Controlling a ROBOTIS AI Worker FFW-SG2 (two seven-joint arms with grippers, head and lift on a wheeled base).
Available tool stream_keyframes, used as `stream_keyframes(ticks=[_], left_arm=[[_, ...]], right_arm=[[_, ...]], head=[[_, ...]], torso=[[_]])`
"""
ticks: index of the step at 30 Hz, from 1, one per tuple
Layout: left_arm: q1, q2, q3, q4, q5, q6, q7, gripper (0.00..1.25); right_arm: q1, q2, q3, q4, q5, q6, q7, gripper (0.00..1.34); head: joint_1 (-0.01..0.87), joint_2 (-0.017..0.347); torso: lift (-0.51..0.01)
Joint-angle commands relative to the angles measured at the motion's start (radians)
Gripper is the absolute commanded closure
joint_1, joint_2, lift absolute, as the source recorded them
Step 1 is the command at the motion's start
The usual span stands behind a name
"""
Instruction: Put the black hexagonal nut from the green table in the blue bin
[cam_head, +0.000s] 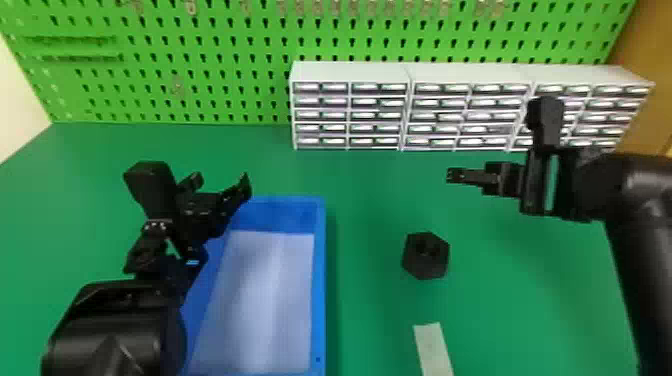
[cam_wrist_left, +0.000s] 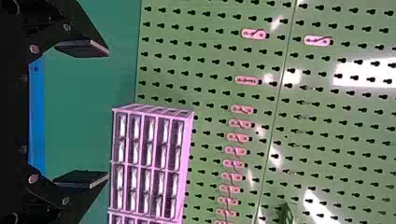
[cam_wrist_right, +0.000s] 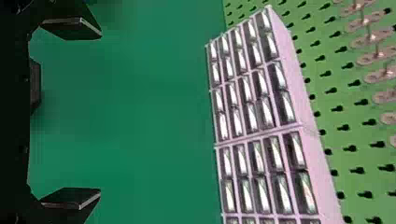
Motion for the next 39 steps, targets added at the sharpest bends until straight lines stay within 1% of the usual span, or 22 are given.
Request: stream_keyframes(ticks=[1,8,15,20,25,28,35,39], left_arm=[[0.000,-0.003,-0.002,0.000,-0.002,0.000,0.000,0.33],[0.000,-0.003,0.000,0.000,-0.003,0.000,0.000,0.33],[-0.001,-0.003,0.000,0.000,-0.005,0.000,0.000,0.33],[-0.001,-0.003,0.003,0.000,-0.005,0.000,0.000,0.33],[-0.003,-0.003,0.005,0.000,-0.006,0.000,0.000,0.33],[-0.003,-0.003,0.003,0.000,-0.006,0.000,0.000,0.33],[-0.004,-0.003,0.003,0.000,-0.006,0.000,0.000,0.33],[-0.006,-0.003,0.006,0.001,-0.006,0.000,0.000,0.33]], right_arm=[[-0.051,-0.009,0.034,0.060,-0.015,0.044,0.000,0.11],[-0.104,-0.009,0.065,0.129,-0.023,0.111,0.000,0.11],[-0.140,-0.007,0.097,0.189,-0.023,0.165,0.000,0.11],[-0.155,-0.004,0.124,0.236,-0.019,0.182,0.000,0.11],[-0.163,0.008,0.138,0.267,0.024,0.203,0.000,0.11],[-0.170,0.014,0.141,0.296,0.035,0.206,0.000,0.11],[-0.174,0.017,0.152,0.351,0.037,0.191,0.000,0.11],[-0.172,0.017,0.157,0.370,0.038,0.183,0.000,0.11]], head=[[0.686,0.051],[0.686,0.051],[0.686,0.051],[0.686,0.051],[0.686,0.051],[0.686,0.051],[0.686,0.051],[0.686,0.051]], torso=[[-0.097],[-0.097],[-0.097],[-0.097],[-0.097],[-0.097],[-0.097],[-0.097]])
